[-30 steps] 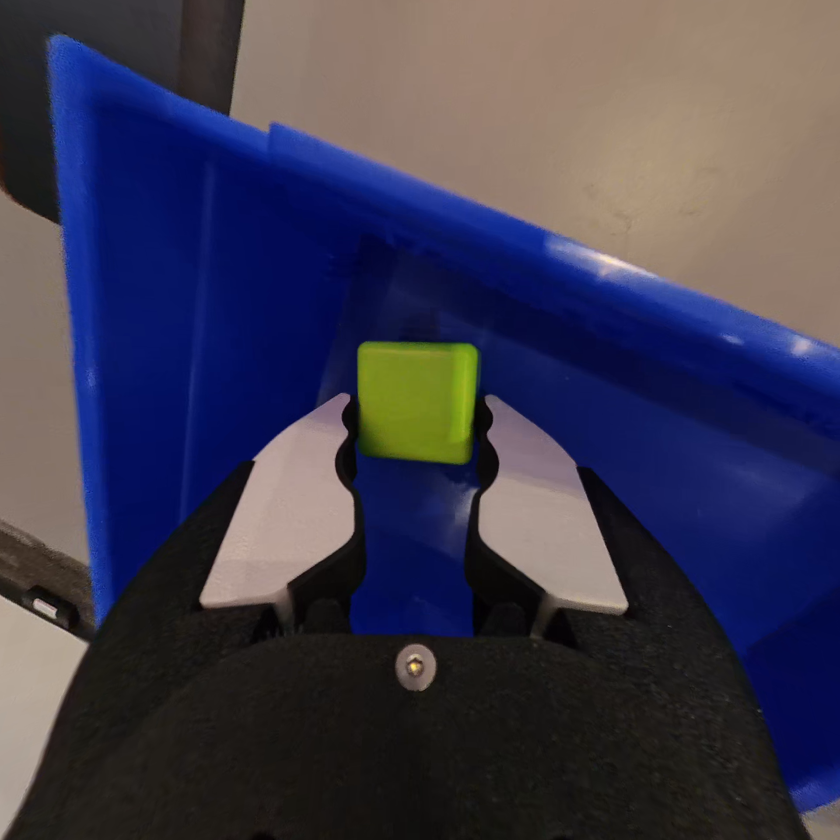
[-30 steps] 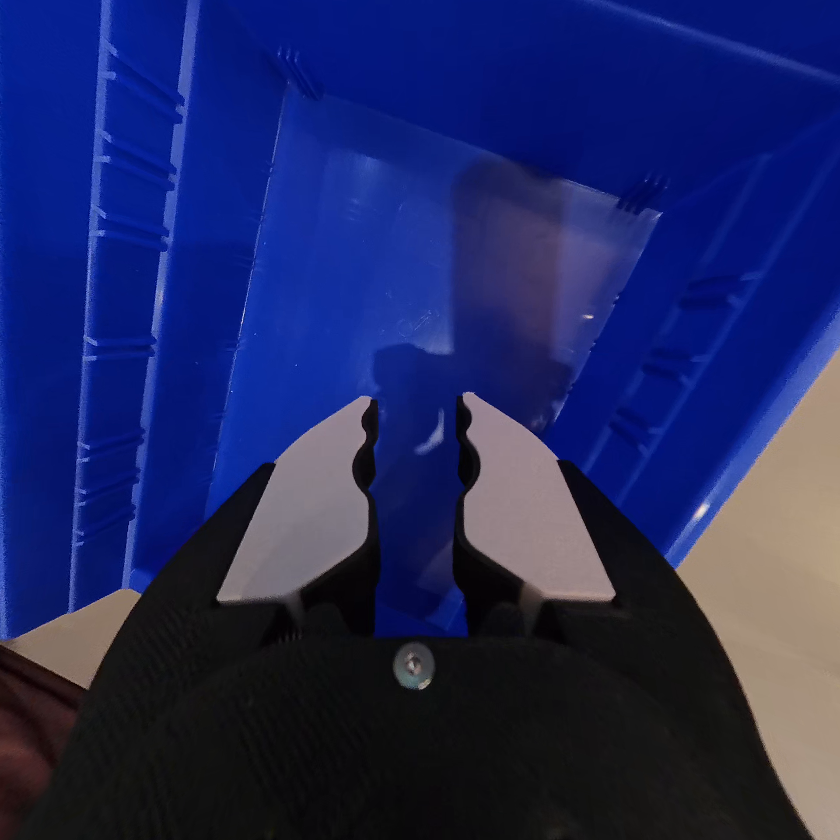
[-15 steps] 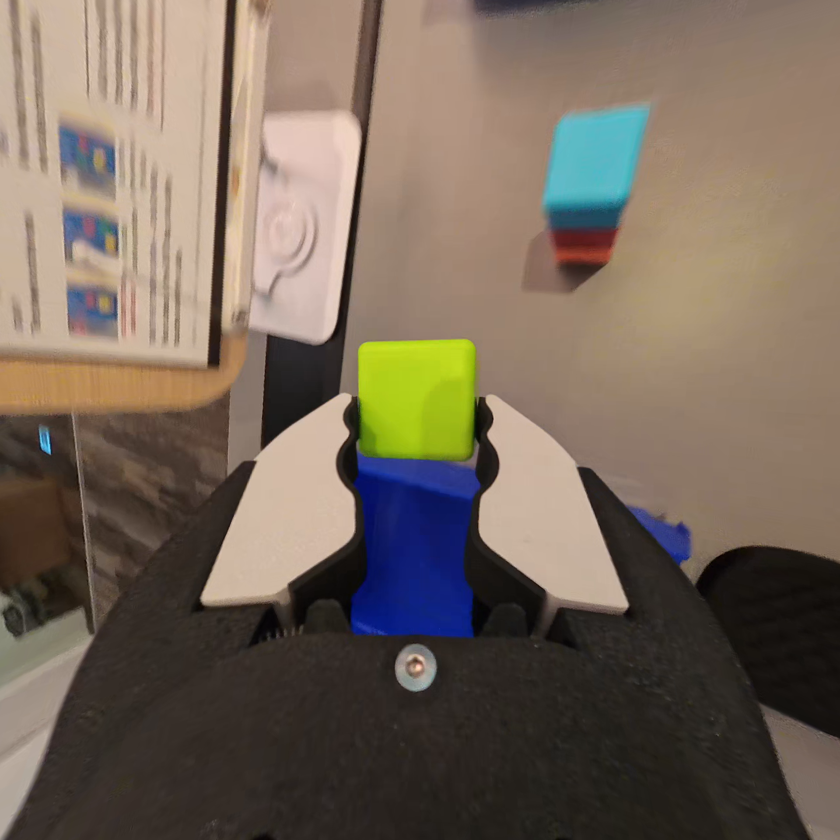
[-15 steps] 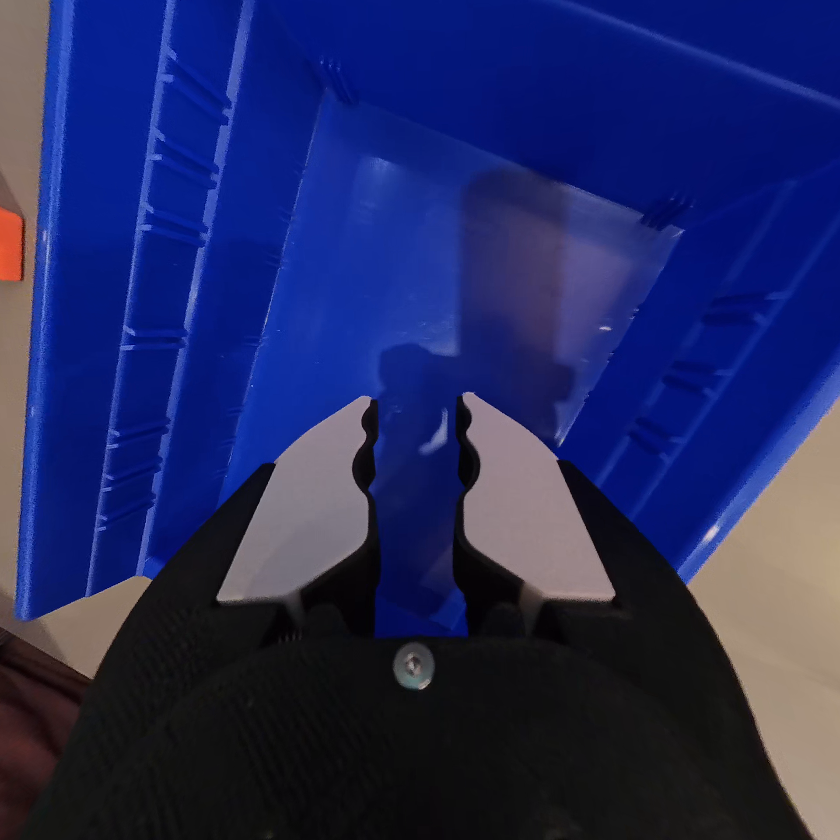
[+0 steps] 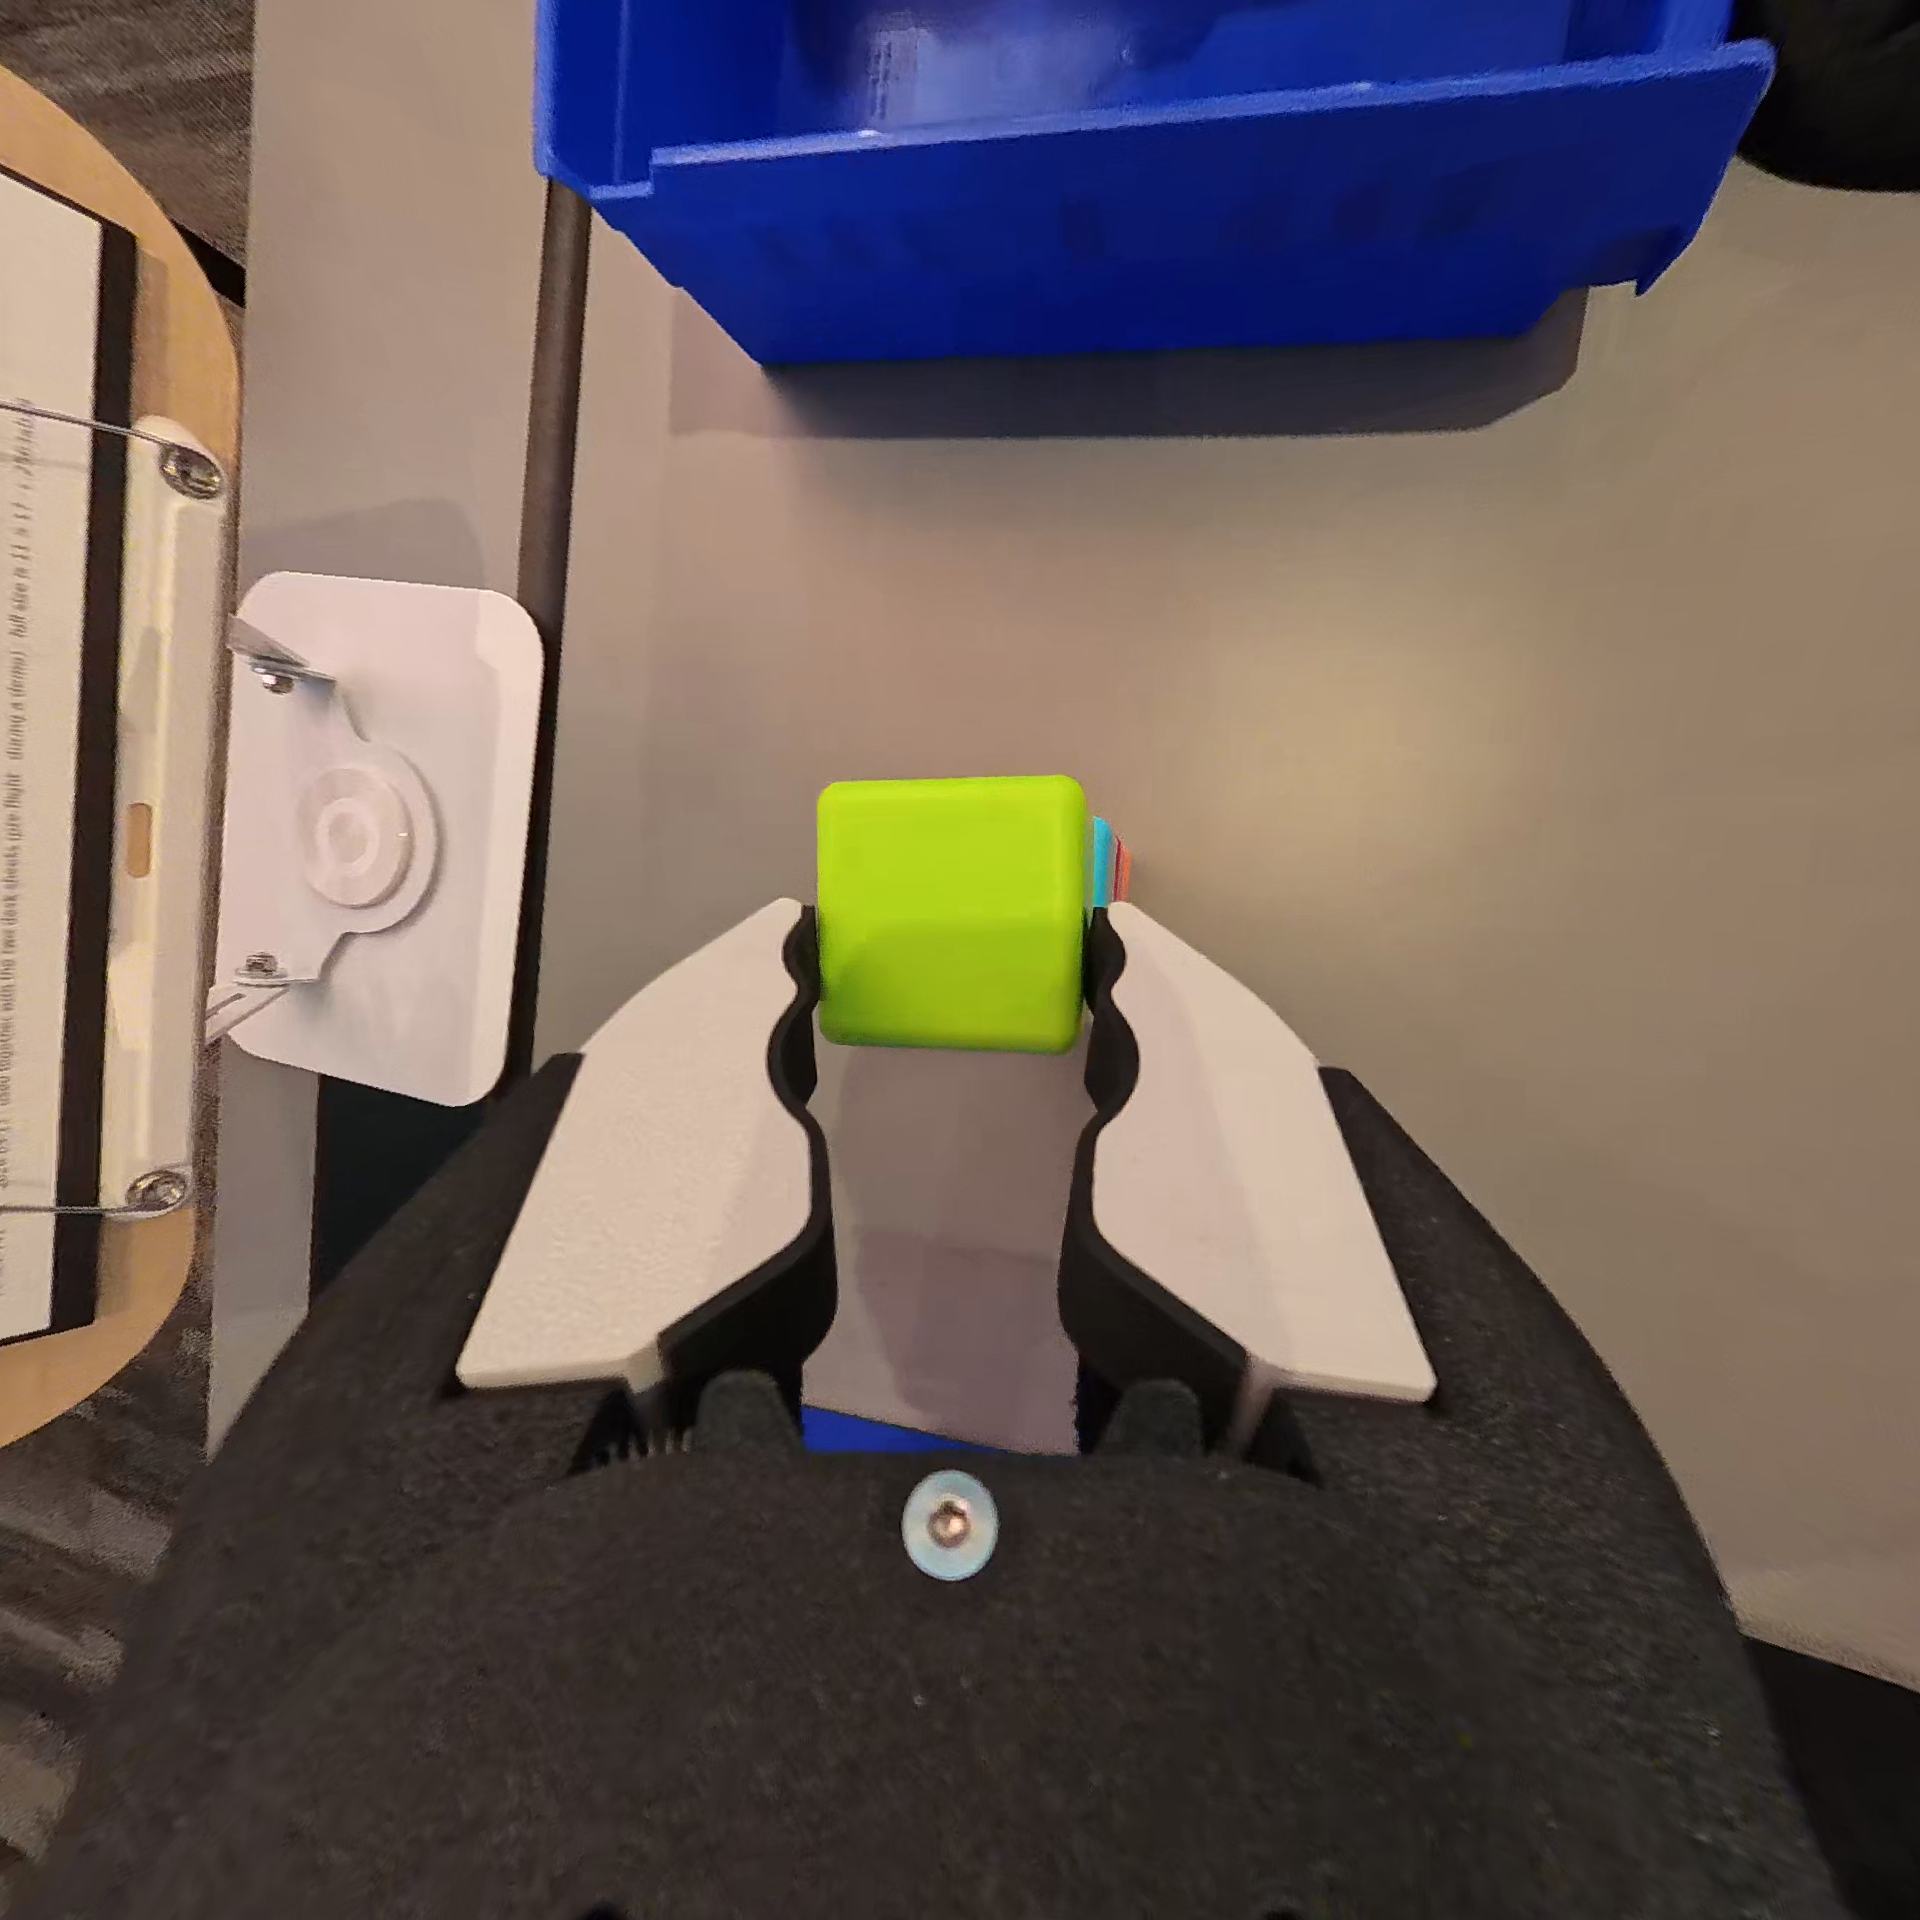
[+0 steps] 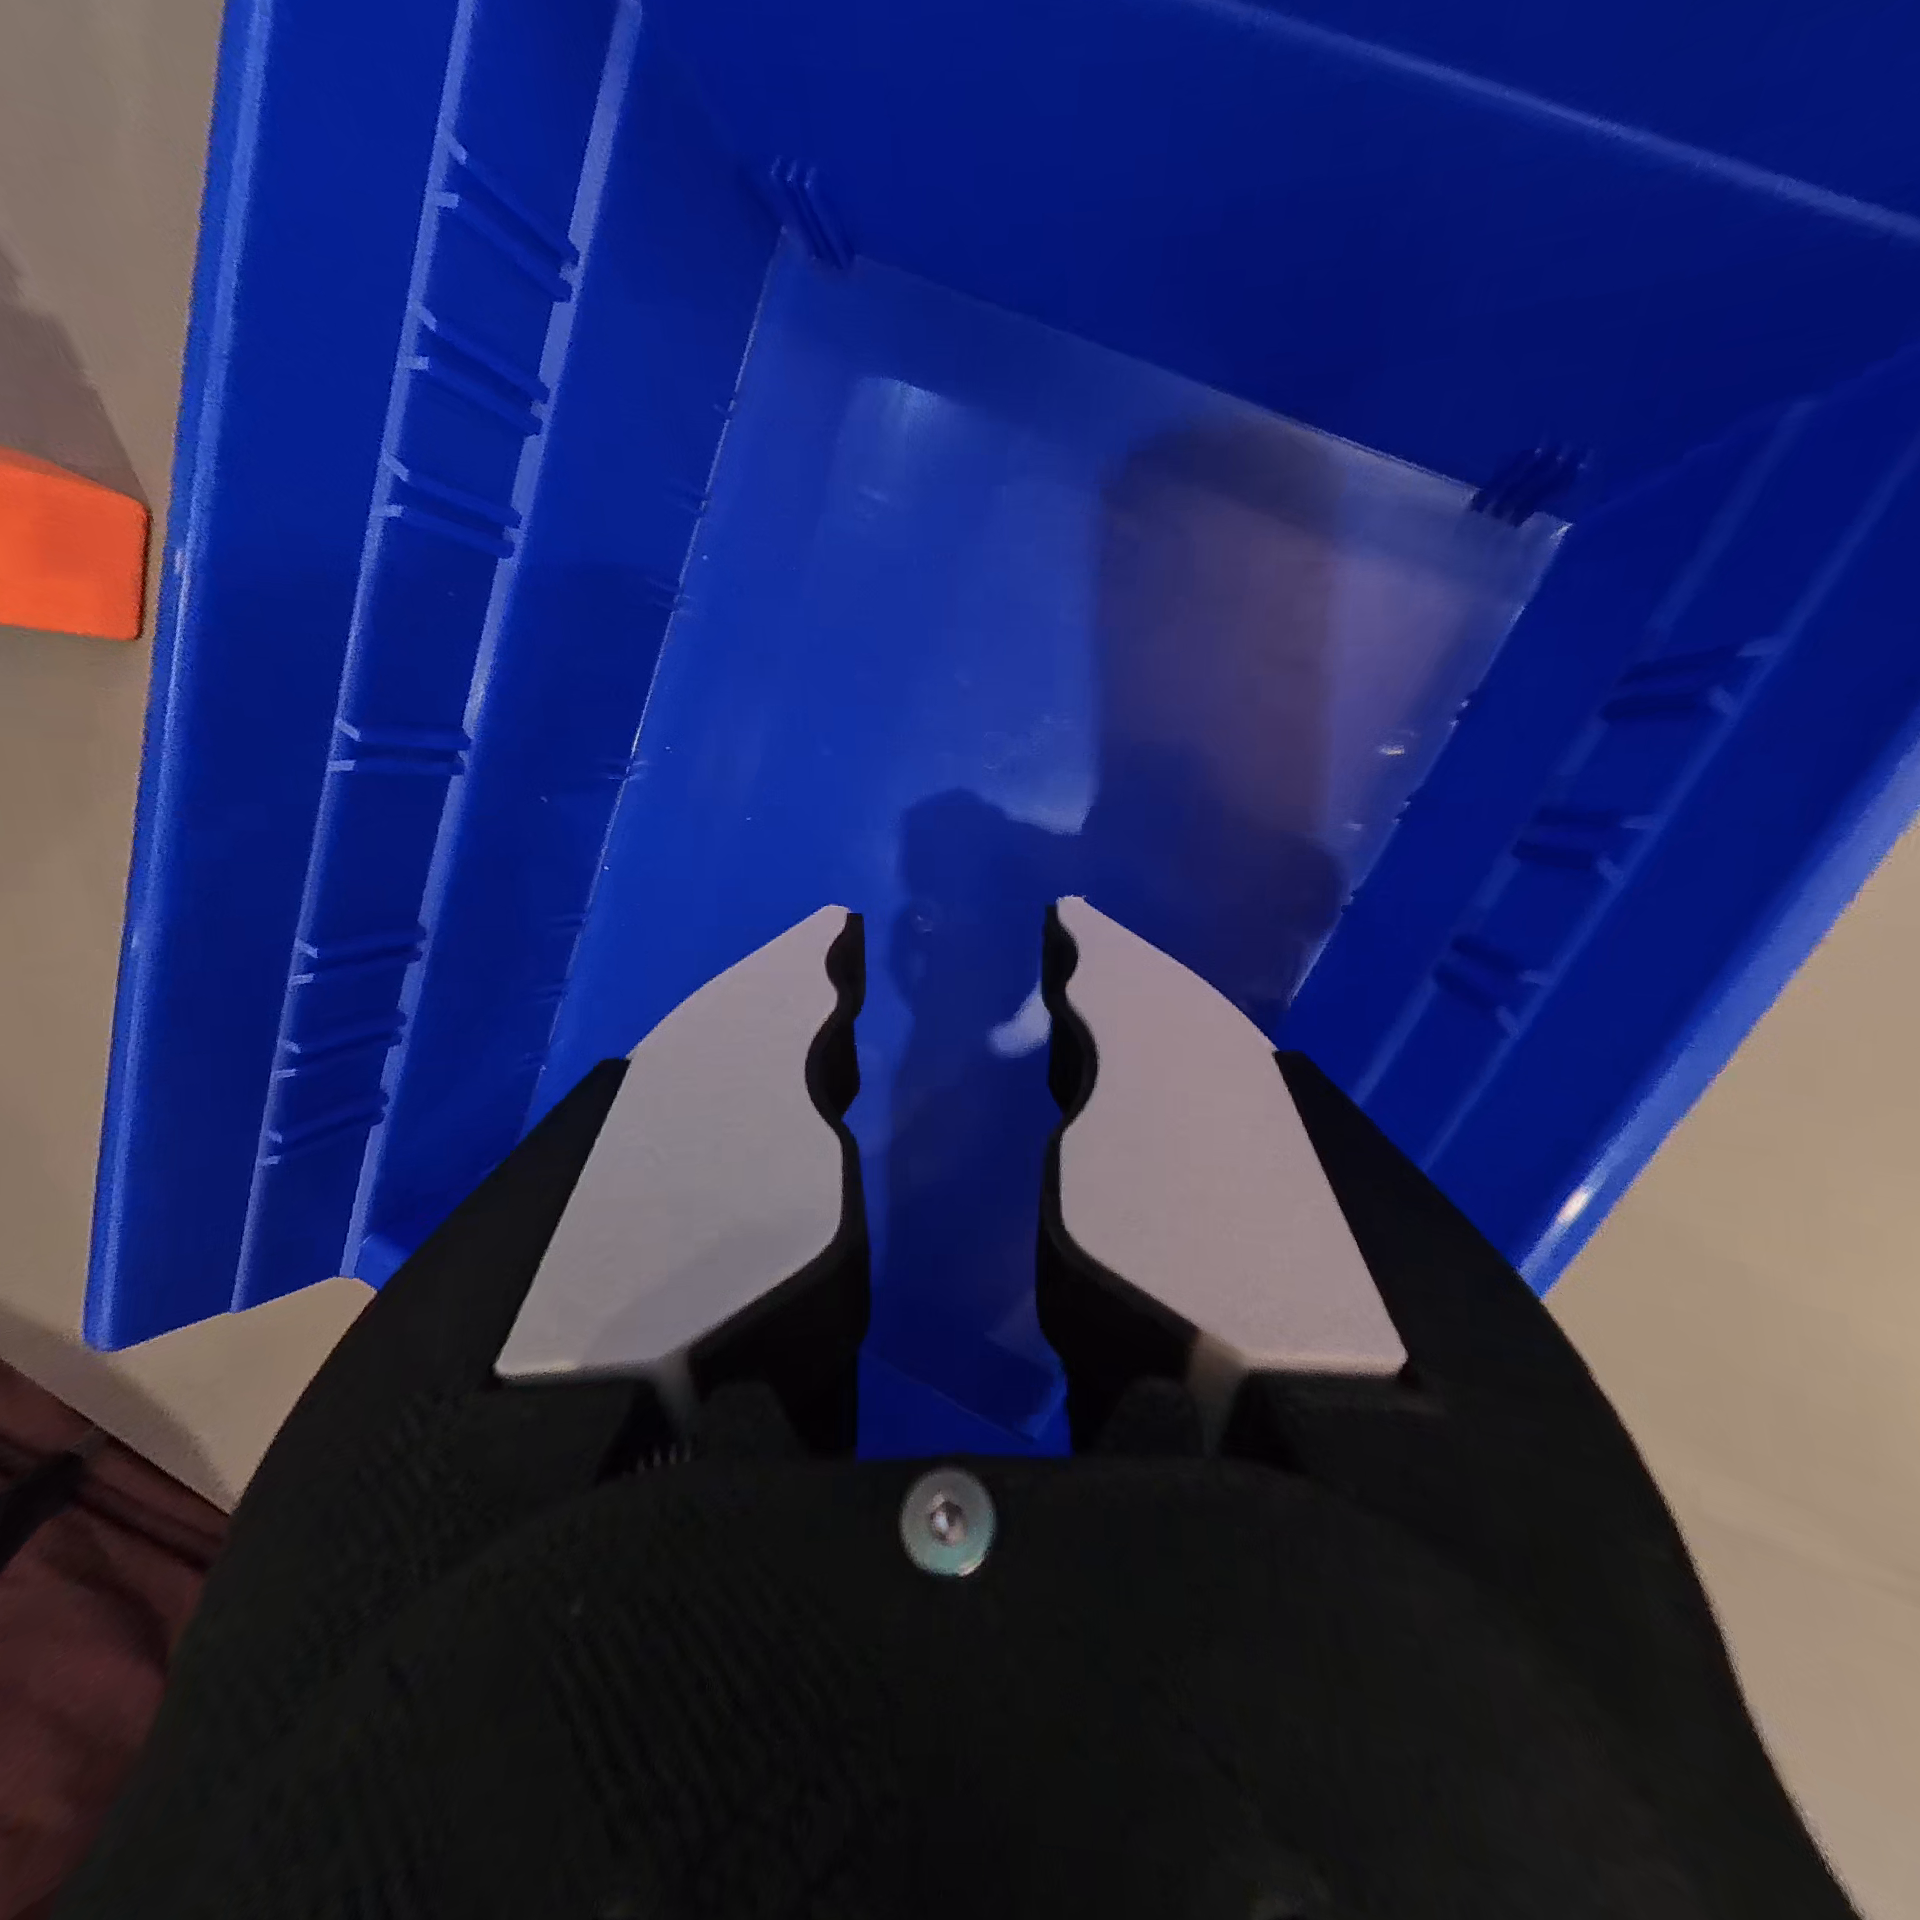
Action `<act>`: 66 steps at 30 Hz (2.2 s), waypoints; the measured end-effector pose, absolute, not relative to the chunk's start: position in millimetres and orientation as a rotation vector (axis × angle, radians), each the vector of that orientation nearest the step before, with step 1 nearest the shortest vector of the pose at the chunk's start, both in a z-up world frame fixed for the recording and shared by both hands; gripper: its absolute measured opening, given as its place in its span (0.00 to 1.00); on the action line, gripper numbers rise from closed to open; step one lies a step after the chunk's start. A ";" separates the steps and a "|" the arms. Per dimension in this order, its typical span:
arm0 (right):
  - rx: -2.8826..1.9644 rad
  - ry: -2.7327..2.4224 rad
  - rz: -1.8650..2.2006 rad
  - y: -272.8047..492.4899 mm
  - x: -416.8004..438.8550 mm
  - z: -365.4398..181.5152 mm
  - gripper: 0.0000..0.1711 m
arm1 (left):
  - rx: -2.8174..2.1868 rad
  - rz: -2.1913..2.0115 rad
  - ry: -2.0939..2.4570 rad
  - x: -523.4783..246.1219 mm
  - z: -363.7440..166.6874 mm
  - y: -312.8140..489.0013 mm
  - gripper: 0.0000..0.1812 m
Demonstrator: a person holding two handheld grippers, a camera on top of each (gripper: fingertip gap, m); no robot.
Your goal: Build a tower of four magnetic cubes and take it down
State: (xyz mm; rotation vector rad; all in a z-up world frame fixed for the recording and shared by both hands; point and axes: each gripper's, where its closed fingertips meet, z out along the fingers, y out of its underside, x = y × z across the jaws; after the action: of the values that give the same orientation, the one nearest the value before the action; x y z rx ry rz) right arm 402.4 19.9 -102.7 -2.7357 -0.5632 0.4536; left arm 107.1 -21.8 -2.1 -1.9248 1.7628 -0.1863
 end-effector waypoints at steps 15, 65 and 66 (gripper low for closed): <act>-2.741 -0.577 0.449 18.3 400.9 -103.1 0.20 | -1.818 -0.370 1.445 114.1 12.5 -21.1 0.48; -1.552 -1.481 0.911 -54.0 120.8 23.8 0.30 | -1.734 -0.854 1.064 122.8 -64.3 -48.9 0.28; -1.558 -1.501 0.904 -55.5 117.8 19.3 0.30 | -1.730 -0.859 1.075 123.1 -64.4 -51.0 0.28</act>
State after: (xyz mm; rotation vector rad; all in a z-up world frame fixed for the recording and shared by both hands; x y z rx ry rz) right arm 117.8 -55.5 19.3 -1.5576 -1.5012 0.9041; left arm 123.1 -51.0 -64.4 -1.7297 1.0753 -0.8588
